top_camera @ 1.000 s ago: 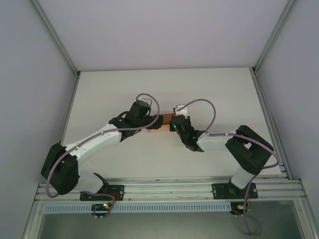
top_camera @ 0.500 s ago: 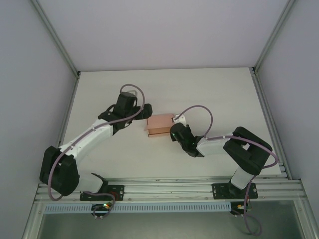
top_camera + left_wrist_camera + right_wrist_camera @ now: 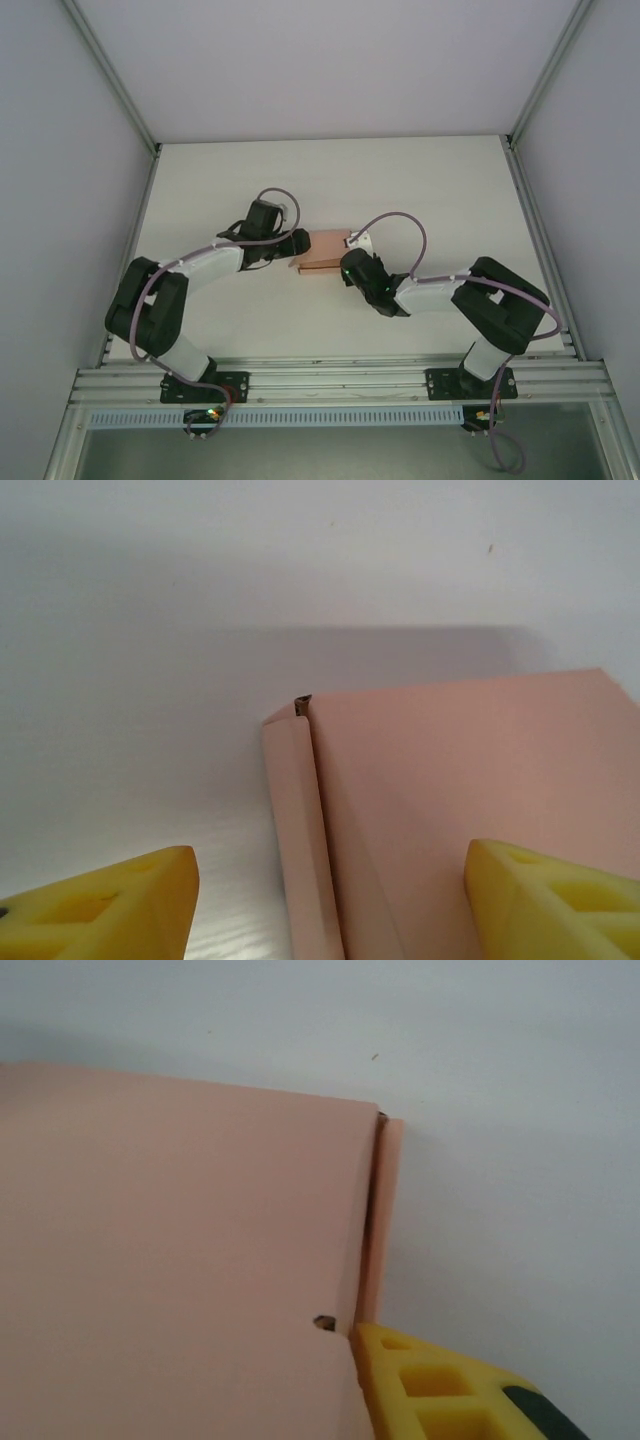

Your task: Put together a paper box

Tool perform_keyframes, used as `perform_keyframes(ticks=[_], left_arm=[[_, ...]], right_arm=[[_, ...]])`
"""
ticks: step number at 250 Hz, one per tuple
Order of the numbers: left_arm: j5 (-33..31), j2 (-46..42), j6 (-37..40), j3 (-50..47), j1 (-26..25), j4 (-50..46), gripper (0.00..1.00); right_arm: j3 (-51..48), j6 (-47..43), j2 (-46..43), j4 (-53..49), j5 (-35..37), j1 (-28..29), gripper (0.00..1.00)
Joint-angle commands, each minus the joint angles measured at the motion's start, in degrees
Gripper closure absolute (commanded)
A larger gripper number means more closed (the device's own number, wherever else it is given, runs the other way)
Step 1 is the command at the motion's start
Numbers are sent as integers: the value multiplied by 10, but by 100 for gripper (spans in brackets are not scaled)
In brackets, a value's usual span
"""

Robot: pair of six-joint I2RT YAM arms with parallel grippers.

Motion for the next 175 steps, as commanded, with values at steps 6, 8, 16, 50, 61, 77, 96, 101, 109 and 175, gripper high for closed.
perform_keyframes(ticks=[6,8,16,50,61,77,96,101,109,175], left_arm=[[33,33,-16,-29,15,26,33],[35,35,-16,-30,16,28,33],[41,38,-18,-34,18,34,35],[56,49,-22,-52,26,57,40],[61,53,-22,-55,28,63,41],[68,56,-23,-60,30,73,42],[76,61,-25,-64,35,84,42],[79,62,-24,-64,36,87,44],[83,65,-24,-64,38,91,44],[121,84,-27,-79,56,130,58]], right_arm=[[8,-6,-32,-88,-31,6,70],[9,-8,-35,-91,-33,6,69],[13,-15,-46,-106,-40,6,66],[20,-20,-95,-174,-75,6,56],[15,-22,-111,-194,-91,6,51],[4,-19,-131,-219,-105,6,44],[-14,-13,-162,-239,-112,6,39],[-19,-8,-170,-245,-112,6,37],[-25,-4,-181,-252,-111,6,35],[-25,-18,-246,-219,-194,-56,0]])
